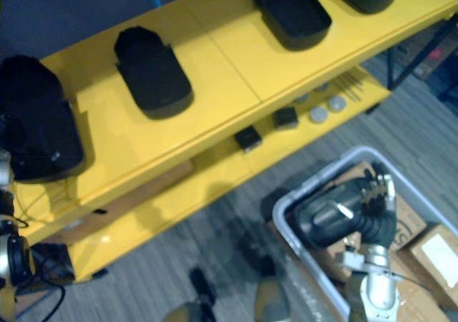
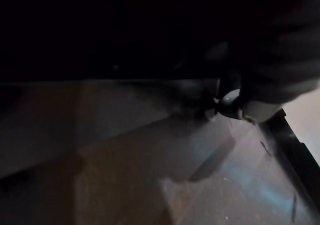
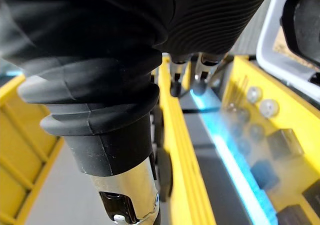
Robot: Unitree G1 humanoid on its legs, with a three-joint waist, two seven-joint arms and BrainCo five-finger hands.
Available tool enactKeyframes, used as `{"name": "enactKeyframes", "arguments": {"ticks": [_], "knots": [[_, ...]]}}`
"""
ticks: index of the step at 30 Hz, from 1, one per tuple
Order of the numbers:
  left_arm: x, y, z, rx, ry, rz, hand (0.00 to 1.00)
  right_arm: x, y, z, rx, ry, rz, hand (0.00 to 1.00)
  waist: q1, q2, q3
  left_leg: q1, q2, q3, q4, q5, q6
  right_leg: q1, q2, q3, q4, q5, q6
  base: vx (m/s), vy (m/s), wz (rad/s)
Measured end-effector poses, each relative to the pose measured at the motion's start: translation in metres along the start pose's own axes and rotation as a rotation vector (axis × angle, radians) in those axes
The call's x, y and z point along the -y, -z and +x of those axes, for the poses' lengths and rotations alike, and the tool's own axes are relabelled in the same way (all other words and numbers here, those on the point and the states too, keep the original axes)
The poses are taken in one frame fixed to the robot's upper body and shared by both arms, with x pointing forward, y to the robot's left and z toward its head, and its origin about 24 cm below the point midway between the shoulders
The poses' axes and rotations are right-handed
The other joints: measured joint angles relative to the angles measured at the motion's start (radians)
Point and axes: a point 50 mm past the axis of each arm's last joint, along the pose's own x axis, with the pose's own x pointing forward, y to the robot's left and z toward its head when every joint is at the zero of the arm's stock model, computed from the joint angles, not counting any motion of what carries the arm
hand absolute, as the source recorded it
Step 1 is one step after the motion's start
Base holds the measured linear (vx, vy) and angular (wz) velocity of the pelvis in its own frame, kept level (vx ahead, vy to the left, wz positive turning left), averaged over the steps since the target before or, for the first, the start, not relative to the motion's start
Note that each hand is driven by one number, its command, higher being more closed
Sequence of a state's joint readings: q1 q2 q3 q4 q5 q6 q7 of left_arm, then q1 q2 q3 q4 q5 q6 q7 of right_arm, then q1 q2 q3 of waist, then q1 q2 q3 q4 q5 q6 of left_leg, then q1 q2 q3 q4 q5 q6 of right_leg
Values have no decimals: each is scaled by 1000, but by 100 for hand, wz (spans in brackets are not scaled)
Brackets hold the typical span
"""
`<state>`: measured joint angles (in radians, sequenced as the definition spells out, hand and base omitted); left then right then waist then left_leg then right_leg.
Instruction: Walk over and take plastic housings, then place them on the shelf
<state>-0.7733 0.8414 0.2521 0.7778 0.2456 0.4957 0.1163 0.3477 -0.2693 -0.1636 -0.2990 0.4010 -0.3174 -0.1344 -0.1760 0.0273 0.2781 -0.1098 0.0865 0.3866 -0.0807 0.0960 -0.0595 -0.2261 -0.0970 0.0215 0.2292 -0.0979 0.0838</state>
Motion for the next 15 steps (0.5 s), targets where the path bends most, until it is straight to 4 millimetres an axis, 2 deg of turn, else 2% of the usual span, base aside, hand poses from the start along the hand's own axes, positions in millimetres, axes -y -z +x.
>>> {"name": "enactKeyframes", "arguments": {"ticks": [4, 5, 15], "knots": [[-6, 0, 1, 14, -17, 6, 100, 1, 1, 0, -7, 5, 12, 0, -3, -3, 9, -20, 0, -20, 0, 4, -1, -6, -2, -19, -6, 0, 0, 9, -4, 13], [-7, -1, 1, 21, -25, 3, 0, 1, 0, 2, -7, 0, 10, 0, 0, -3, 9, -23, 0, -21, 0, 4, -1, -8, -1, -19, -6, 0, 0, 38, 2, 9], [-14, -6, 1, 72, -116, -47, 0, -3, -7, 13, 28, -35, 20, 0, -2, -30, 36, -33, 1, 7, 0, 3, -2, -33, -4, 10, -4, 0, 0, 7, 6, -7]]}}
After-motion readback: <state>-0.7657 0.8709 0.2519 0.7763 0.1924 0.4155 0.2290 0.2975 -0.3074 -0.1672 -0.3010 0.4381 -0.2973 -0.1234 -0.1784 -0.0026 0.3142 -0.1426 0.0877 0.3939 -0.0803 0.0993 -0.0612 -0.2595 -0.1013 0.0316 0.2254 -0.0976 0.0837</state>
